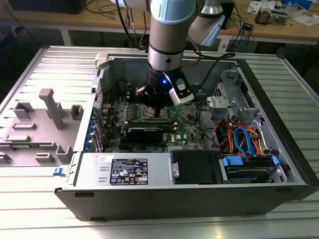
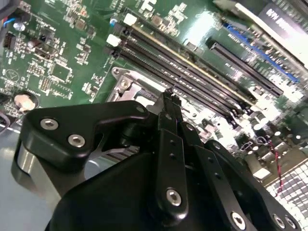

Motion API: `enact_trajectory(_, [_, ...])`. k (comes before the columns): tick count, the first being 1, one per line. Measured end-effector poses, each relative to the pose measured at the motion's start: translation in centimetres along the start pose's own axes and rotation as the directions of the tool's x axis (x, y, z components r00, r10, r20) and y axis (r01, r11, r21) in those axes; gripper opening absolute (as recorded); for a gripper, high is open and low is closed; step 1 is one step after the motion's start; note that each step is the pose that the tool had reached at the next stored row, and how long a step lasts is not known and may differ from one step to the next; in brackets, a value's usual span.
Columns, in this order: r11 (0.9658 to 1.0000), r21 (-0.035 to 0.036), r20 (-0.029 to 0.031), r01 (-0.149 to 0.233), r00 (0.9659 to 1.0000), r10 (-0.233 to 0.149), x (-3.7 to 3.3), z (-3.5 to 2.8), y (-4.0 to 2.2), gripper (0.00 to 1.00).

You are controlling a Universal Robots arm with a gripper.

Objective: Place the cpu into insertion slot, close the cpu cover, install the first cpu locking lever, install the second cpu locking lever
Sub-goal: 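Install the second cpu locking lever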

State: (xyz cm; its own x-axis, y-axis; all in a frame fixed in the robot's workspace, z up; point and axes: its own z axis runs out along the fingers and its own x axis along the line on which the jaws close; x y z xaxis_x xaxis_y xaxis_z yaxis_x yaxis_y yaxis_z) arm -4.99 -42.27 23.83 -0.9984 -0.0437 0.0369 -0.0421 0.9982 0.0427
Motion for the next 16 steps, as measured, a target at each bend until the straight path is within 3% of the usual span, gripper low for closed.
enact_trajectory(1, [1.0000, -0.0005, -0.0088, 0.000, 1.0000, 0.000, 0.01, 0.06, -0.15, 0.11])
enact_trajectory(2, [1.0000, -0.0007, -0.0122, -0.001, 0.9999, 0.000, 0.01, 0.11, -0.20, 0.11])
enact_trajectory(6, [1.0000, -0.0007, -0.0197, -0.001, 0.9998, 0.001, 0.21, 0.34, -0.32, 0.11])
enact_trajectory(16, [1.0000, -0.0008, -0.0197, -0.001, 0.9998, 0.001, 0.28, 0.47, -0.32, 0.11])
